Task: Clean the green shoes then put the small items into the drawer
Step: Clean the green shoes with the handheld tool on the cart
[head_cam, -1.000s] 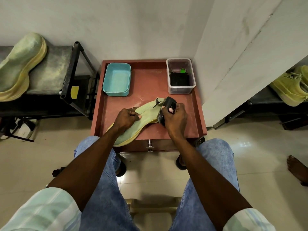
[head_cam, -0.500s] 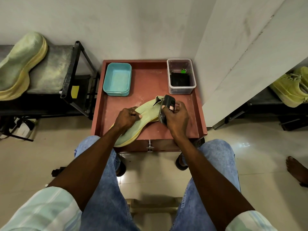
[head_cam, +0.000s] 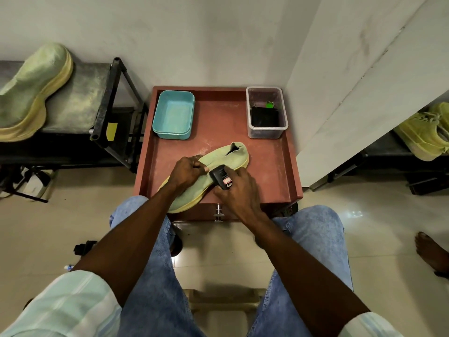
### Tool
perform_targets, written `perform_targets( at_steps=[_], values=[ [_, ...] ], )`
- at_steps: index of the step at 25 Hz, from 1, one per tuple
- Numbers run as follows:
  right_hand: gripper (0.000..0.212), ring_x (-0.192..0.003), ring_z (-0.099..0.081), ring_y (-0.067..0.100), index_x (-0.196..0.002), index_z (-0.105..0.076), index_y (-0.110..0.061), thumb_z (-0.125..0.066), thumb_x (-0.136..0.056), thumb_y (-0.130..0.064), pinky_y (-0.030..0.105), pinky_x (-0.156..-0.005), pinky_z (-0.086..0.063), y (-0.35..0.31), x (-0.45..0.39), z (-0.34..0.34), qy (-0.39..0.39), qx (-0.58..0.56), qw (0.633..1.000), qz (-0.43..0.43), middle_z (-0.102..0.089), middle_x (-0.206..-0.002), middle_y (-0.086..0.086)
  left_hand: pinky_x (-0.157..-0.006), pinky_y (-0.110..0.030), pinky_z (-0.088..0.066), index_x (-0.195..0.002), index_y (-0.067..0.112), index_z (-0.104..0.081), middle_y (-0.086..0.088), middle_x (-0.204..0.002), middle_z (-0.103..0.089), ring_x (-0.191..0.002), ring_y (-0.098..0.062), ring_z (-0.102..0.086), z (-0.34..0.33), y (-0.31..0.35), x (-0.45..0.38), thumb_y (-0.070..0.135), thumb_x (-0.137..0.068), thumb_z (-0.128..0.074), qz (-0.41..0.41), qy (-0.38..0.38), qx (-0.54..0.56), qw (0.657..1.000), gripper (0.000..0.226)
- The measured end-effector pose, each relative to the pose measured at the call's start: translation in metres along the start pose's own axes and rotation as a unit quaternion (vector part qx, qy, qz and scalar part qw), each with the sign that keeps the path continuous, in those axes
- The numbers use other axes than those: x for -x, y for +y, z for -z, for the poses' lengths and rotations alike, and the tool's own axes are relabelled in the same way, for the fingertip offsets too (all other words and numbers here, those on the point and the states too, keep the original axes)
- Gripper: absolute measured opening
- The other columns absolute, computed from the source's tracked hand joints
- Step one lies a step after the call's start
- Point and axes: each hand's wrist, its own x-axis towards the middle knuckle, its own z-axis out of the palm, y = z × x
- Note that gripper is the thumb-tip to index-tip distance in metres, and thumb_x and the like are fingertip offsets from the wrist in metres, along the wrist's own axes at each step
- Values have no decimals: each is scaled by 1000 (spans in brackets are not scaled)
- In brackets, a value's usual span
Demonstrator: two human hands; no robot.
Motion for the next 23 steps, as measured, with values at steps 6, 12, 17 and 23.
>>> perform_targets(
  at_steps=[6, 12, 17, 23],
  values=[
    [60, -93, -57, 32, -128, -57, -13, -69, -75, -40, 39, -81, -45, 5, -11, -5, 54, 69, 995, 45, -59, -102, 16, -76, -36, -51, -79, 3, -76, -15, -103, -72, -81, -24, -65, 1, -1, 0, 13, -83, -70, -1, -11, 0, 1000, 12],
    [62, -105, -51, 28, -134, -52, -21, -66, -78, -44, 39, -86, -45, 13, -18, 4, 29, 68, 997, -3, -54, -115, 13, -67, -30, -46, -72, 11, -75, 2, -75, -67, -66, -9, -55, 3, 2, 2, 16, -82, -72, 25, -14, 34, 999, 12],
    [64, -105, -51, 33, -135, -53, -15, -69, -77, -38, 44, -87, -49, -12, 7, -17, -53, 57, 990, 120, -54, -115, 16, -66, -22, -41, -72, 5, -73, 6, -69, -63, -63, -9, -53, 4, 8, 1, 9, -82, -71, 41, -23, 45, 998, 12],
    [64, -112, -47, 30, -140, -47, -19, -62, -83, -44, 40, -92, -45, 11, -21, 14, 30, 93, 994, -44, -49, -125, 15, -77, -27, -43, -79, 1, -76, -10, -90, -73, -81, -16, -59, 5, 4, 1, 14, -80, -74, 42, -21, 55, 997, 13]
  ],
)
